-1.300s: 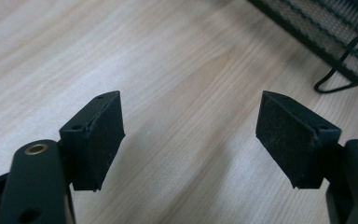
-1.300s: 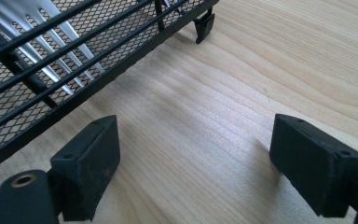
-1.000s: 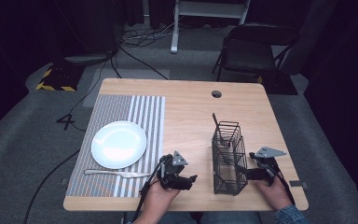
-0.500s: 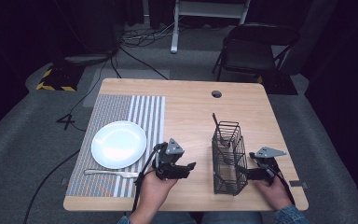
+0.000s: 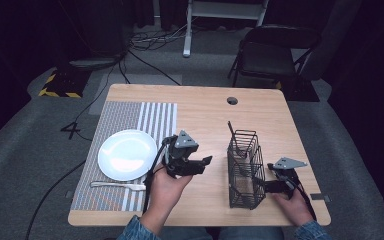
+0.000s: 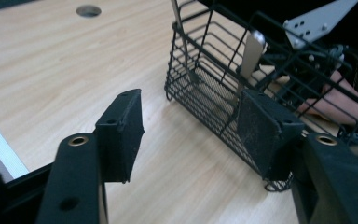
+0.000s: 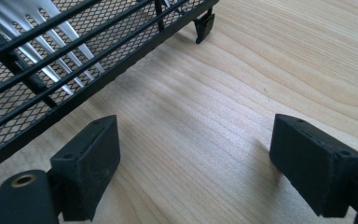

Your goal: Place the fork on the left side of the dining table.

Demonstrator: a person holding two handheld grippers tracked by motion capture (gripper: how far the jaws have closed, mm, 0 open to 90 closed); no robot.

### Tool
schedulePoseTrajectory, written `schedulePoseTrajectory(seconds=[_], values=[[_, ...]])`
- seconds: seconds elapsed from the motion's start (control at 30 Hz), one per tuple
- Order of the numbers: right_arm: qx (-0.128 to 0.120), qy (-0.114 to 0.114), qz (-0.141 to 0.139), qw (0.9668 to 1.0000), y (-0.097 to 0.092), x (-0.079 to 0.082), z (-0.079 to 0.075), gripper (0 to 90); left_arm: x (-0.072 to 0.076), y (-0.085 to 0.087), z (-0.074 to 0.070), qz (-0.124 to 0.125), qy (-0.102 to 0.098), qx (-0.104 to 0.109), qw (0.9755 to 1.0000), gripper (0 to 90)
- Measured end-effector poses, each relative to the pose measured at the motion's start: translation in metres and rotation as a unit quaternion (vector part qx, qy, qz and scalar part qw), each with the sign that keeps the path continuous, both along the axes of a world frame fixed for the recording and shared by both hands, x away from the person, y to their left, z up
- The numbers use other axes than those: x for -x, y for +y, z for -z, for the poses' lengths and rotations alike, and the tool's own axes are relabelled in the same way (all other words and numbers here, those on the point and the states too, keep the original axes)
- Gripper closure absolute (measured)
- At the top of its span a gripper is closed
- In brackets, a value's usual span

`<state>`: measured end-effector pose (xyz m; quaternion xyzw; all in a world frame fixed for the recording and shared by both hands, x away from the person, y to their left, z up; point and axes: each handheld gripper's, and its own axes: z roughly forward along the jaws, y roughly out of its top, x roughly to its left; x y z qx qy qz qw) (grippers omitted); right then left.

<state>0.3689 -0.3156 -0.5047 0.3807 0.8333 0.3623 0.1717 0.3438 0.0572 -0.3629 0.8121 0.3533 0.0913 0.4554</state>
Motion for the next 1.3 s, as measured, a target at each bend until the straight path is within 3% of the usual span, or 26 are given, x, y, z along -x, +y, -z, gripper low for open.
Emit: schedulePoseTrajectory(seconds=[0.27,0.33,0.4,0.43,0.5,0.63,1.13,1.27,1.3], values=[[0.0,0.0,0.0,1.0,0.0,0.0,0.0,16.2,-0.019,-0.009,-0.017,0.001,-0.006,0.035,0.9994,41.8],[0.0,0.0,0.0,1.0,0.0,0.0,0.0,16.2,-0.024,-0.014,-0.019,0.008,0.005,0.053,0.9985,42.4],[0.0,0.0,0.0,1.0,0.0,0.0,0.0,16.2,-0.028,-0.02,-0.021,0.007,0.001,0.05,0.9987,42.8],[0.0,0.0,0.0,1.0,0.0,0.0,0.0,16.2,-0.031,-0.026,-0.024,-0.001,-0.014,0.043,0.999,42.8],[0.0,0.0,0.0,1.0,0.0,0.0,0.0,16.3,-0.035,-0.032,-0.024,-0.007,-0.021,0.045,0.9988,42.7],[-0.001,-0.001,-0.001,1.0,0.0,0.001,0.0,17.1,-0.044,-0.044,-0.024,0.004,-0.018,0.046,0.9988,48.7],[-0.001,-0.002,-0.005,1.0,0.0,0.001,0.0,18.8,-0.081,-0.069,-0.009,-0.022,0.018,0.053,0.9982,54.5],[-0.001,-0.002,-0.005,1.0,0.0,0.001,0.0,18.8,-0.086,-0.074,-0.006,-0.026,0.025,0.053,0.9979,57.6],[-0.001,-0.001,-0.005,1.0,0.0,0.001,0.0,18.8,-0.089,-0.075,-0.004,-0.026,0.027,0.053,0.9979,61.7]])
